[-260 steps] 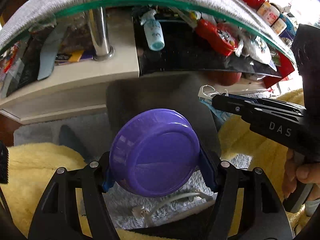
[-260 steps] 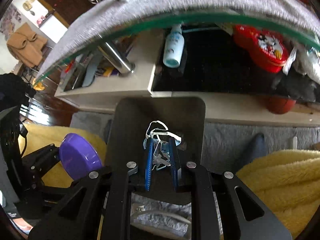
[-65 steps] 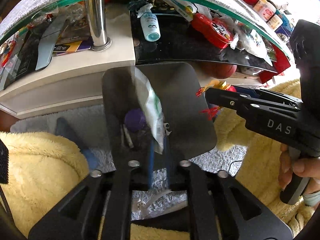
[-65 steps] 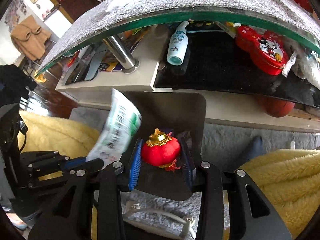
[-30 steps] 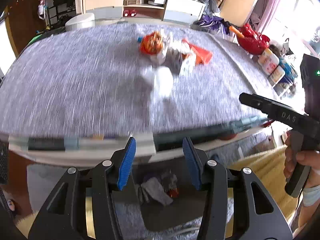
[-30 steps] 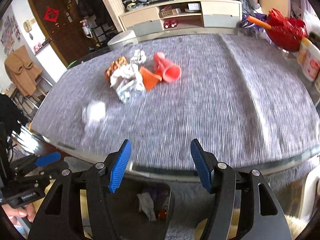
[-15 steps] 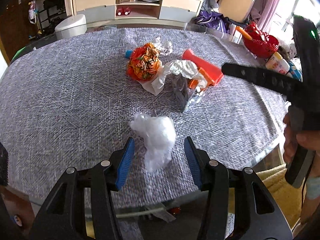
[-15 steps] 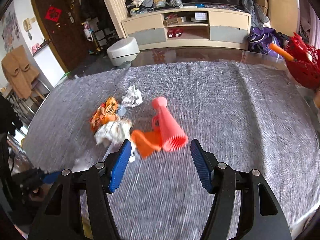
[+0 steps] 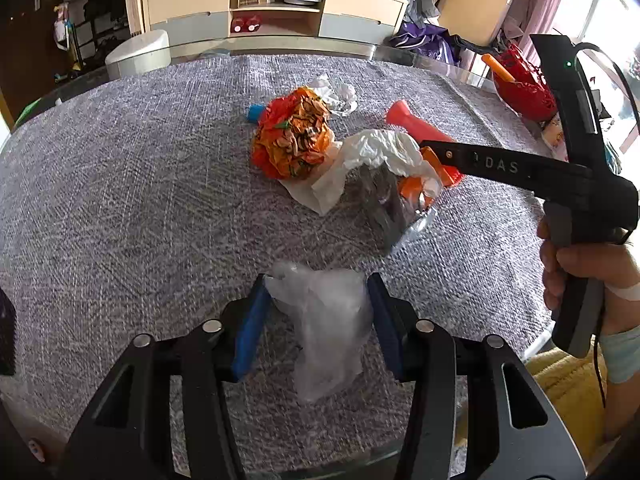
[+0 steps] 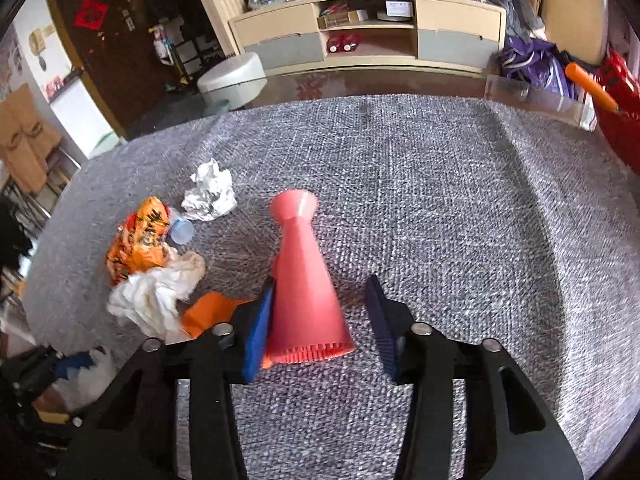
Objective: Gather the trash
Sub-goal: 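Grasp the clear plastic bag with the left tool while the right tool grasps the pink cone, then carry the bag and cone down into the bin and open both tools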
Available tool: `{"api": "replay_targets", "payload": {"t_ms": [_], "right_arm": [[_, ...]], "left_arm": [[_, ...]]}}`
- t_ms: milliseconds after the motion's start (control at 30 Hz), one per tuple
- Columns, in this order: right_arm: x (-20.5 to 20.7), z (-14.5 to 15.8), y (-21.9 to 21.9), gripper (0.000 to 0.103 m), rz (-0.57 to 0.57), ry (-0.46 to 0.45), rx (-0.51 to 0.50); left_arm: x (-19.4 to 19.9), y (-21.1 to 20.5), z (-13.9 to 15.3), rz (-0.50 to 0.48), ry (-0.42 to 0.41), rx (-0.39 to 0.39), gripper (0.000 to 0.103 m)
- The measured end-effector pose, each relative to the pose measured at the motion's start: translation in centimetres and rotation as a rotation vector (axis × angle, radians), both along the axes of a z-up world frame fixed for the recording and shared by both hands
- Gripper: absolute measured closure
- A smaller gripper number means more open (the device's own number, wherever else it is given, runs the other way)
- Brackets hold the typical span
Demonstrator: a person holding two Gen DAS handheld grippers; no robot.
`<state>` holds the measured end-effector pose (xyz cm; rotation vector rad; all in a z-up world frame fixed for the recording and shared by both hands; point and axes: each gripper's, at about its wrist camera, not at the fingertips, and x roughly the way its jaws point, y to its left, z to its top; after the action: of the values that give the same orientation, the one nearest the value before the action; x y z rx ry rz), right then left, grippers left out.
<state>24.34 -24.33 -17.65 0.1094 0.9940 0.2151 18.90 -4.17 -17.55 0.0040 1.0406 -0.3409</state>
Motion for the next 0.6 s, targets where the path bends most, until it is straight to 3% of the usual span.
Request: {"api": "replay_targets", "payload": {"t_ms": [233, 400, 600], "right_arm": [[-0.9, 0.6, -0.4, 0.067, -0.003, 0.01, -0.002], [-3.1, 2.8, -1.6, 0.067, -0.035, -0.03, 0.008], [-7.6, 6.2, -3.0, 0.067, -0.044, -0.086, 0.016]], "left_arm": [[0.4, 0.2, 0.1, 0.007, -0.009, 0.01, 0.078], [-0.8, 0.8, 0.3, 0.013, 0.003, -0.001, 0.08], [-4.1, 0.9, 2.4, -0.007, -0.041, -0.011, 0.081]]}}
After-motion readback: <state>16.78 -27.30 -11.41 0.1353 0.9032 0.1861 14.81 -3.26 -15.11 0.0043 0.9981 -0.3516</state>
